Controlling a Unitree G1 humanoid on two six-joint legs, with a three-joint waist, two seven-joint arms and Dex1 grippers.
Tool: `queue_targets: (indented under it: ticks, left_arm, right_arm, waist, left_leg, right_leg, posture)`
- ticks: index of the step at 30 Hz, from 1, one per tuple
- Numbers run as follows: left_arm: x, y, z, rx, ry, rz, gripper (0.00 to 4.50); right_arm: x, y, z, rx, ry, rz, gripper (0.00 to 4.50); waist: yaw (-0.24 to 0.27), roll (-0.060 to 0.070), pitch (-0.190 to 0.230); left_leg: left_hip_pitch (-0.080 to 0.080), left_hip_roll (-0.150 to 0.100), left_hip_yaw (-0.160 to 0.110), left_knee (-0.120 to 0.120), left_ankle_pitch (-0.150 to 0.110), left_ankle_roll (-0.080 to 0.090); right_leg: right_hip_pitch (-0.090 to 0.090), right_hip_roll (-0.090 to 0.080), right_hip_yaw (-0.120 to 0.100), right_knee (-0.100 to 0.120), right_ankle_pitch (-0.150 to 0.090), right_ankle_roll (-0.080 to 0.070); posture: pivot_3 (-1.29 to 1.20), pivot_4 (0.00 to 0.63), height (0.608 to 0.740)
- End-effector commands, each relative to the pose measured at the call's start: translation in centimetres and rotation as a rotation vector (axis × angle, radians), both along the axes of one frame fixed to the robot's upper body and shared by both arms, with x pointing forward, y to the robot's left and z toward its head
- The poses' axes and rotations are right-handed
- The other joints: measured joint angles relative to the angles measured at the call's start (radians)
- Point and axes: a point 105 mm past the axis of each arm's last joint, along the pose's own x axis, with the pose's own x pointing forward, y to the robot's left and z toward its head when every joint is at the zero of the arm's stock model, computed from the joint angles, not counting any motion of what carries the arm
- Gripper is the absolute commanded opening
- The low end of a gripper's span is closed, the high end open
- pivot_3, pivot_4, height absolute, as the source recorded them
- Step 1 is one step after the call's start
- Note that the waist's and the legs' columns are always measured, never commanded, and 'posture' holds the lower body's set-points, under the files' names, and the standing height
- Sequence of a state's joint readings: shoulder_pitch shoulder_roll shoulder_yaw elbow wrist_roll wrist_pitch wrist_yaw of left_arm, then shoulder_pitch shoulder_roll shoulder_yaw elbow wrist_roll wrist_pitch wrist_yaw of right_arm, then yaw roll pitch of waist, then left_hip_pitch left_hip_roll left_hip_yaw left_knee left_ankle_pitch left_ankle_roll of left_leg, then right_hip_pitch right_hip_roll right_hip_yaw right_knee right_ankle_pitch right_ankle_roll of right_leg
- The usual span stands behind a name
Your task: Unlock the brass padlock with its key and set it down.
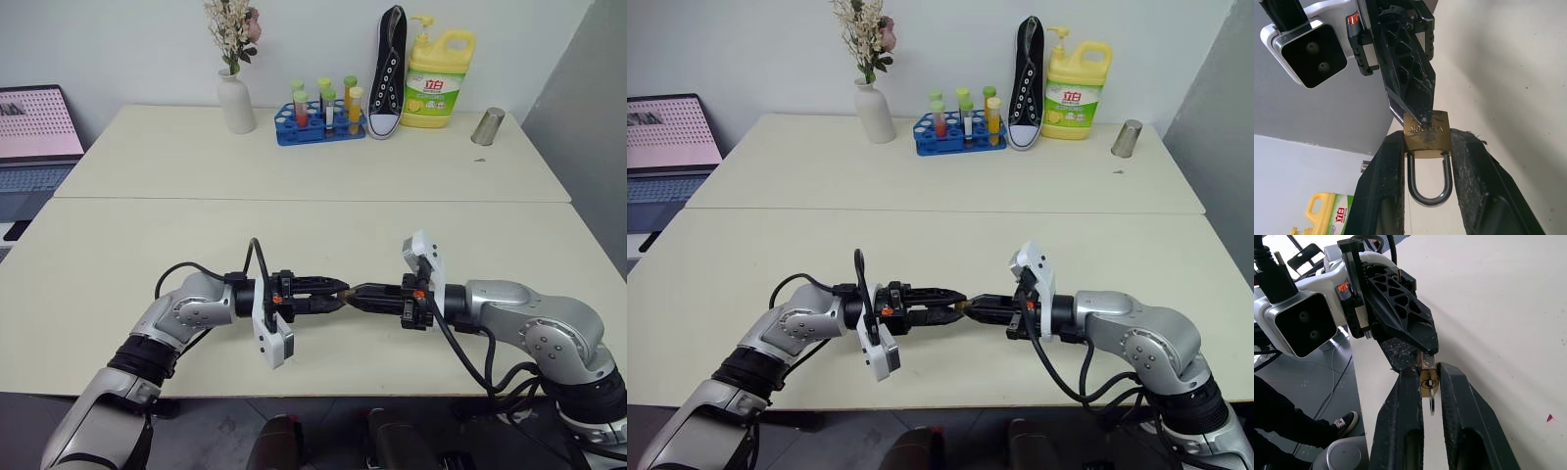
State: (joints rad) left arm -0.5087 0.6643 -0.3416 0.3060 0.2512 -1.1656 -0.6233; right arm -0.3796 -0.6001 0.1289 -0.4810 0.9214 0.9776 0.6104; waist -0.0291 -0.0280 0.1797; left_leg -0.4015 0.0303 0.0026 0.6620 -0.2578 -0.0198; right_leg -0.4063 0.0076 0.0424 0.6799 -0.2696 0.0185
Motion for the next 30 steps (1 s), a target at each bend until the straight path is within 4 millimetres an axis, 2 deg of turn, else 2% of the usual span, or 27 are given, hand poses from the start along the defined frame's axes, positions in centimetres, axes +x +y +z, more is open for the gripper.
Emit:
queue_targets:
  ticks: [1, 10, 17, 19, 22, 25, 28, 30]
  left_arm:
    - [-0.2, -0.2, 1.3, -0.072, 0.011, -0.003, 1.7]
    - [-0.6, 0.5, 1.2, -0.045, 0.043, 0.007, 4.49]
    - [-1.4, 2.8, 0.7, -0.042, 0.203, 0.094, 4.5]
    - [-1.3, 4.3, 0.7, -0.056, 0.346, 0.174, 4.5]
    - [-1.0, 5.7, 1.1, -0.068, 0.462, 0.256, 4.5]
    - [0.0, 7.2, 1.4, -0.075, 0.591, 0.355, 3.91]
    - [0.4, 8.2, 1.5, 0.0, 0.681, 0.389, 2.95]
    - [-0.3, 8.1, 1.6, 0.054, 0.739, 0.36, 2.29]
  right_arm:
    - [-0.8, 0.6, 1.0, 0.044, -0.016, 0.059, 0.14]
    - [-0.4, 0.3, 1.1, 0.042, -0.03, 0.042, 0.14]
    - [1.3, -1.2, 1.5, 0.024, -0.078, -0.035, 0.14]
    - [2.0, -1.9, 1.8, 0.016, -0.099, -0.068, 0.14]
    - [2.6, -2.7, 2.0, 0.011, -0.116, -0.097, 0.14]
    - [2.9, -3.4, 2.2, 0.004, -0.131, -0.115, 0.14]
    - [2.9, -3.8, 2.3, -0.003, -0.14, -0.123, 0.14]
    - [2.8, -3.8, 2.3, 0.0, -0.137, -0.12, 0.14]
  waist:
    - [0.0, 0.0, 0.0]
    - [-0.001, 0.0, 0.0]
    - [-0.003, 0.0, 0.0]
    - [-0.003, 0.0, 0.0]
    - [-0.003, 0.001, 0.0]
    - [0.0, 0.001, 0.0]
    - [-0.001, 0.001, 0.001]
    - [-0.001, 0.001, 0.001]
  left_leg:
    - [0.0, 0.0, 0.0, 0.0, 0.0, 0.0]
    - [0.0, 0.0, 0.0, 0.0, 0.0, 0.0]
    - [0.001, 0.001, 0.0, 0.0, 0.0, 0.0]
    - [0.001, 0.001, 0.0, 0.0, 0.0, 0.0]
    - [0.001, 0.001, 0.0, 0.0, 0.0, 0.0]
    - [0.001, 0.001, 0.0, 0.0, 0.0, 0.0]
    - [0.001, 0.0, 0.0, 0.0, 0.0, 0.0]
    - [0.001, 0.0, 0.0, 0.0, 0.0, 0.0]
  right_leg:
    - [0.0, 0.0, 0.0, 0.0, 0.0, 0.0]
    - [0.0, 0.0, 0.0, 0.0, 0.0, 0.0]
    - [0.0, 0.0, 0.0, 0.0, 0.0, 0.0]
    - [0.0, -0.001, 0.0, 0.0, 0.0, 0.0]
    - [0.0, 0.0, 0.0, 0.0, 0.0, 0.0]
    - [0.0, 0.0, -0.001, 0.0, 0.0, 0.0]
    - [0.0, 0.0, -0.001, 0.0, 0.0, 0.0]
    - [0.0, 0.001, -0.001, 0.0, 0.0, 0.0]
  posture:
    - [0.0, 0.15, 0.74]
    - [0.0, 0.15, 0.74]
    - [0.0, 0.15, 0.74]
    - [0.0, 0.15, 0.74]
    - [0.0, 0.15, 0.74]
    - [0.0, 0.15, 0.74]
    - [0.0, 0.15, 0.74]
    - [0.0, 0.15, 0.74]
